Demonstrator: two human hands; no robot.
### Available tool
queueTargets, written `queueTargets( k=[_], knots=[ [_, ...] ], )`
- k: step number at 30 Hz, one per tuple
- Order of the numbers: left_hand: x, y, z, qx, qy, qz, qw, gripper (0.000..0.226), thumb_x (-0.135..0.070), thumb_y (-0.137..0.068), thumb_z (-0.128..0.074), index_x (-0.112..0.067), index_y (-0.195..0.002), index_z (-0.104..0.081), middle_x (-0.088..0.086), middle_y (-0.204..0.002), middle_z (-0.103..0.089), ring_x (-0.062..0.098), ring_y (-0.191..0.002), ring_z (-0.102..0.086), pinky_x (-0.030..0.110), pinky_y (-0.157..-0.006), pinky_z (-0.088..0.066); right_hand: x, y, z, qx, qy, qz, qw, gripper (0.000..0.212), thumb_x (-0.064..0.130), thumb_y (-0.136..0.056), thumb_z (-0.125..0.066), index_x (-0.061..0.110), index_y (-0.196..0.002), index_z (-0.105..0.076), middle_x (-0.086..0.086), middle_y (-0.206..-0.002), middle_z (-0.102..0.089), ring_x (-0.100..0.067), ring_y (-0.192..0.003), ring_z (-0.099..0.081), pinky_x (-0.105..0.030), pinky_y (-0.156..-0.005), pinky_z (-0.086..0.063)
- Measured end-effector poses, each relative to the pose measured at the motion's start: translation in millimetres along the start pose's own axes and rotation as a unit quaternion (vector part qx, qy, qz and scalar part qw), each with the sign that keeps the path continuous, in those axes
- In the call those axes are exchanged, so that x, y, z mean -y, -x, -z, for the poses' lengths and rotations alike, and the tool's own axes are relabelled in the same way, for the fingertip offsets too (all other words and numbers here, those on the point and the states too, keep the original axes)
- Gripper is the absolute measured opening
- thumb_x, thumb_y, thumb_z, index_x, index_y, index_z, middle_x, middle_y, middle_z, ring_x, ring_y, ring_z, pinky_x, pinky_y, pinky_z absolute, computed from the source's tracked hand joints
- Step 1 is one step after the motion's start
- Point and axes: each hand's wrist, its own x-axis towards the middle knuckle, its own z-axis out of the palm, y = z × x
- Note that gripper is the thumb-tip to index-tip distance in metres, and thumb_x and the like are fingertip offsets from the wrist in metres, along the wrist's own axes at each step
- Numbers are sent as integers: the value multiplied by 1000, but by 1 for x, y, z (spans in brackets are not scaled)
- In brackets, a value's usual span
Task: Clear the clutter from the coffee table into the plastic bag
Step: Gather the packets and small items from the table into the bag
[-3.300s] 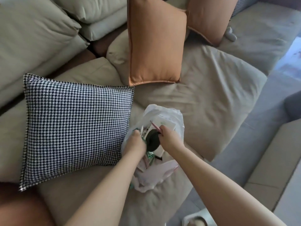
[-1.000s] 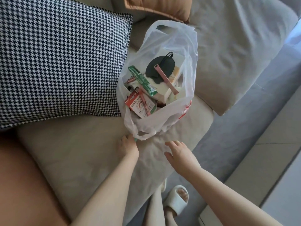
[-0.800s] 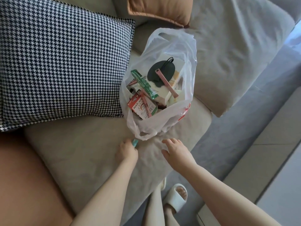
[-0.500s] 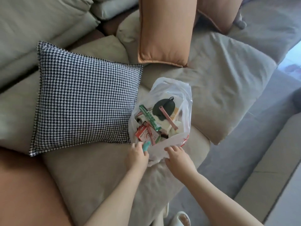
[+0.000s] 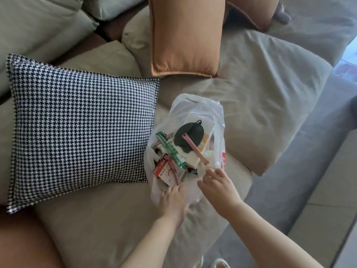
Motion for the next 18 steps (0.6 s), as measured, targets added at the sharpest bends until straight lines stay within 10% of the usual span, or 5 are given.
queueTargets(
  k=[6, 11, 18],
  knots=[
    [-1, 25, 42, -34, -34, -31, 998, 27, -13, -94, -54, -17, -120, -49, 5, -122, -52, 32, -111, -58, 38, -84, -44, -9, 7, 24, 6, -87, -61, 994, 39, 10, -29, -86, 27, -53, -60, 12, -52, -55, -18, -64, -60, -28, -64, -44],
    [-7, 36, 108, -66, -75, -97, 990, 26, -9, -91, -54, -17, -115, -51, 6, -115, -54, 32, -104, -61, 36, -75, -45, -22, 11, 69, 20, -141, -133, 981, 25, 12, -88, -57, 28, -107, -60, 9, -98, -65, -21, -106, -52, -31, -90, -32],
    [-25, 57, 160, -54, -121, -147, 980, 29, -7, -94, -45, -19, -117, -57, 8, -117, -58, 33, -106, -61, 37, -83, -48, -30, 16, 113, -1, -161, -194, 968, 24, 9, -87, -52, 26, -99, -62, 7, -95, -64, -21, -105, -51, -30, -92, -32]
  ],
)
